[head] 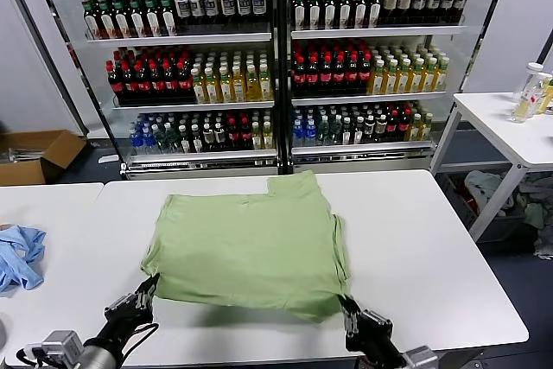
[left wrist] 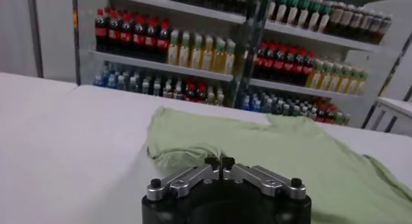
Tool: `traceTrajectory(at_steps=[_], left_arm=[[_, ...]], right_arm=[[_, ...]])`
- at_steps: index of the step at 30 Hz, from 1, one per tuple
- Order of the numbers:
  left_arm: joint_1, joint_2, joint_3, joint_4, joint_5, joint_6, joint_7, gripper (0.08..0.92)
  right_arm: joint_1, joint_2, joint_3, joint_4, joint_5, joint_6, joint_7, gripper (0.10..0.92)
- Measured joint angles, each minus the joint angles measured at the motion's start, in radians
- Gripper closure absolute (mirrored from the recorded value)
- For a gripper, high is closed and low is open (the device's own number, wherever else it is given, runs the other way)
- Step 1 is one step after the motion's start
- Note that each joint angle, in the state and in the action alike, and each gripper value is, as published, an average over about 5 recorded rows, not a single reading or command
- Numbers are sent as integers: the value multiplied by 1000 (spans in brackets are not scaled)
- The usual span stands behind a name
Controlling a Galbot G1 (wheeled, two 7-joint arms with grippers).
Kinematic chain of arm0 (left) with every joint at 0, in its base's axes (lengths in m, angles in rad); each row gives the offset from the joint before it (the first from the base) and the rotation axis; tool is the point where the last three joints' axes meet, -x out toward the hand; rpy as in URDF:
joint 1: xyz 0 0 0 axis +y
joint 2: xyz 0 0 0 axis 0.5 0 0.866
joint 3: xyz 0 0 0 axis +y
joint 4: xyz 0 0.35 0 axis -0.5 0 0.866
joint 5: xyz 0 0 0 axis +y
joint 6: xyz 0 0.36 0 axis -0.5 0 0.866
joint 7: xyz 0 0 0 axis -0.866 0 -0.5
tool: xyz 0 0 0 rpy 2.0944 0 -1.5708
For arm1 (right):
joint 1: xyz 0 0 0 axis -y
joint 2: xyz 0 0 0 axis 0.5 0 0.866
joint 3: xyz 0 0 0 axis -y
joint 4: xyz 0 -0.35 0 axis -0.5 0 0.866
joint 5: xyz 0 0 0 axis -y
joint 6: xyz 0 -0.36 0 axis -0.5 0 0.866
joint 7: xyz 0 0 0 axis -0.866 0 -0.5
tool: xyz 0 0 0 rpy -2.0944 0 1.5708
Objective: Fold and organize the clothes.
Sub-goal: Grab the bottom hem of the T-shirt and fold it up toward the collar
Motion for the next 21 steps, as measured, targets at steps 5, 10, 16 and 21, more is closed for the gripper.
traceTrajectory(at_steps=[5,10,16,21], left_arm=[[-46,41,16,47,-21,-14,6,916],[-90,74,36,102,-32,-25,3,916],[-140,101,57,170,-33,-35,4,916],[-174,111,73,222,-28,-38,4,916]], right_arm=[[95,-27,-15,-57,19,-3,-6,919],[186,-57,-35,-116,27,-3,-16,919],[271,-85,-63,-179,23,2,-30,919],[316,-90,-89,-224,1,14,-41,919]])
